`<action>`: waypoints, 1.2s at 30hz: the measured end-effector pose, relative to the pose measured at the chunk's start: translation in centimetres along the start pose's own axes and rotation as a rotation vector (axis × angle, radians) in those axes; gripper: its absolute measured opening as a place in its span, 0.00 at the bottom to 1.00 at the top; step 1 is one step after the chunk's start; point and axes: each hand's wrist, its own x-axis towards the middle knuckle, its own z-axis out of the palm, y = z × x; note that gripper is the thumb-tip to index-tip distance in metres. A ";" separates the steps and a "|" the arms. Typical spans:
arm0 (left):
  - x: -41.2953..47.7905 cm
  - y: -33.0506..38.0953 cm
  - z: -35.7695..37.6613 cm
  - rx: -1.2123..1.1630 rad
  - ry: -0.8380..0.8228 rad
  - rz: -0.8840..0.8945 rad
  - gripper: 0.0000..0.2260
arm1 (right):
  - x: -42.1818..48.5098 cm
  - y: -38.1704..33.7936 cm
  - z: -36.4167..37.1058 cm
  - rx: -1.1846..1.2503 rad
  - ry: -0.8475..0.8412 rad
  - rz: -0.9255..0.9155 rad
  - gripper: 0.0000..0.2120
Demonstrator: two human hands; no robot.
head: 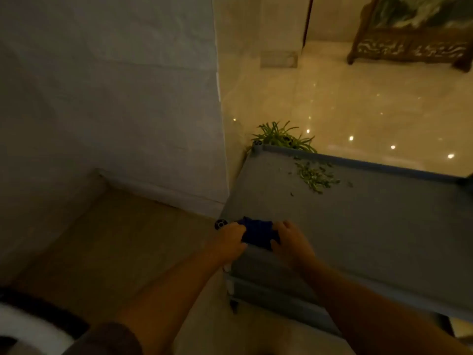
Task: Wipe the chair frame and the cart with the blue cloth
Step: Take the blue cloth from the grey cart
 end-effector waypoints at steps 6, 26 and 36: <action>4.5 0.5 0.4 0.056 -0.036 0.035 0.20 | 3.7 1.4 1.0 -0.018 -0.131 0.016 0.25; 7.9 0.8 1.0 0.243 -0.127 0.017 0.11 | 8.4 0.4 2.0 -0.015 -0.403 0.054 0.07; -2.2 -5.0 -3.9 0.021 0.091 -0.243 0.07 | 9.3 -9.4 2.6 0.092 -0.473 -0.329 0.09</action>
